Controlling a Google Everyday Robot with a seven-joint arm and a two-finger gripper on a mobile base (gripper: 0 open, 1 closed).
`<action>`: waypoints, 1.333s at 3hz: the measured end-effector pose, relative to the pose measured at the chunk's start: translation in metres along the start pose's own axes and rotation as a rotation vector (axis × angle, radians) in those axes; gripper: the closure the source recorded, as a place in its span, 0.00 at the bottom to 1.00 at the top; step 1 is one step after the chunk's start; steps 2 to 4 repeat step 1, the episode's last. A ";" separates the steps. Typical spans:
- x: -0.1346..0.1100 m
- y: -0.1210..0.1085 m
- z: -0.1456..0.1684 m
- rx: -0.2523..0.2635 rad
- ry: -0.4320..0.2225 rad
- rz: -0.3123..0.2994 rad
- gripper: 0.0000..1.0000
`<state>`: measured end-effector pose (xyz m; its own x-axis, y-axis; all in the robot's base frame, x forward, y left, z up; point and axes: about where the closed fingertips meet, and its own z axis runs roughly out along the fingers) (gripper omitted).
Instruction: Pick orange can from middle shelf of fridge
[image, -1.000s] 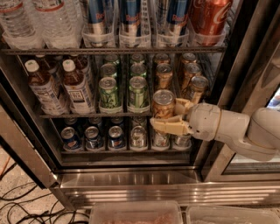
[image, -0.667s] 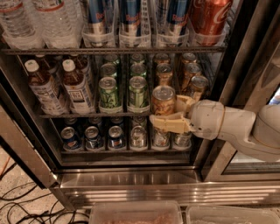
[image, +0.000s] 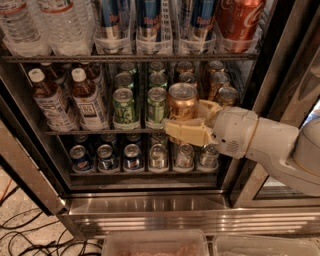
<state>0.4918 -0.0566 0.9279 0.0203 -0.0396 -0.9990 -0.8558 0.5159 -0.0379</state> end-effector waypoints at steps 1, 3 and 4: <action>-0.018 0.007 0.000 -0.019 -0.032 0.058 1.00; -0.018 0.007 0.000 -0.019 -0.032 0.058 1.00; -0.018 0.007 0.000 -0.019 -0.032 0.058 1.00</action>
Offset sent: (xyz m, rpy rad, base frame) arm 0.0000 0.0000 0.0000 0.0000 0.0000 0.0000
